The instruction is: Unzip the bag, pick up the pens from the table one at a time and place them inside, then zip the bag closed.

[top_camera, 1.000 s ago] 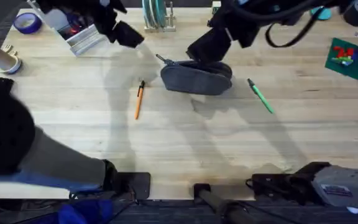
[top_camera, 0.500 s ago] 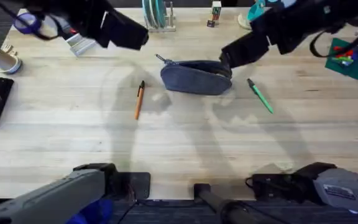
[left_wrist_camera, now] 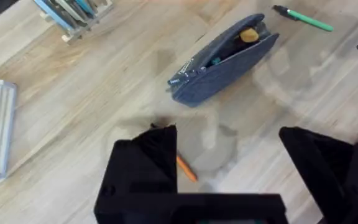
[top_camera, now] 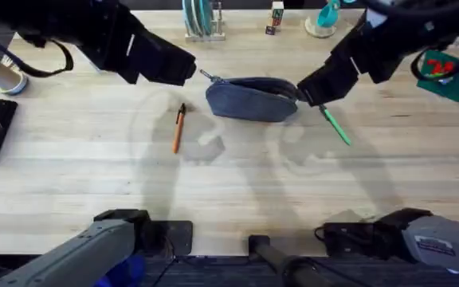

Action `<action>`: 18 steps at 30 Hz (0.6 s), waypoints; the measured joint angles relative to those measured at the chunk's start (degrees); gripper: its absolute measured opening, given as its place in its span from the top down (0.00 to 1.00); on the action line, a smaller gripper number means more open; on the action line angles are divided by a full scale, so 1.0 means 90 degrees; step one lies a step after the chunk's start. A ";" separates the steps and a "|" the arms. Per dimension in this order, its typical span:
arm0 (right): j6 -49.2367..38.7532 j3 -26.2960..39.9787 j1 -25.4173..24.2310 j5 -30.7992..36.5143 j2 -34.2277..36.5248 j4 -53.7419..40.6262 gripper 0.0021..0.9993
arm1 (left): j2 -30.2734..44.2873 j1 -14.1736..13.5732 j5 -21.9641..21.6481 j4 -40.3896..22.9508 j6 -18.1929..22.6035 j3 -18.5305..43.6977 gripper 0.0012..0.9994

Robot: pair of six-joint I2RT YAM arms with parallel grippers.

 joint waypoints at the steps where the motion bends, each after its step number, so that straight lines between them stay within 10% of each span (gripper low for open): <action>1: -0.0062 0.0000 0.0000 0.0002 0.0000 -0.0031 0.00 | 0.0001 -0.0009 0.0000 -0.0004 -0.0005 0.0000 0.00; 6: -0.0262 0.0000 0.0000 0.0157 0.0000 -0.0041 0.07 | 0.0006 -0.0014 0.0000 -0.0003 -0.0011 0.0000 0.00; 14: -0.0629 0.0000 0.0000 0.0335 0.0000 -0.0048 0.91 | 0.0006 -0.0014 0.0000 -0.0001 -0.0031 0.0000 0.00; 18: -0.0686 0.0000 0.0000 0.0340 0.0000 -0.0051 0.97 | 0.0006 -0.0014 0.0000 -0.0004 -0.0032 0.0000 0.00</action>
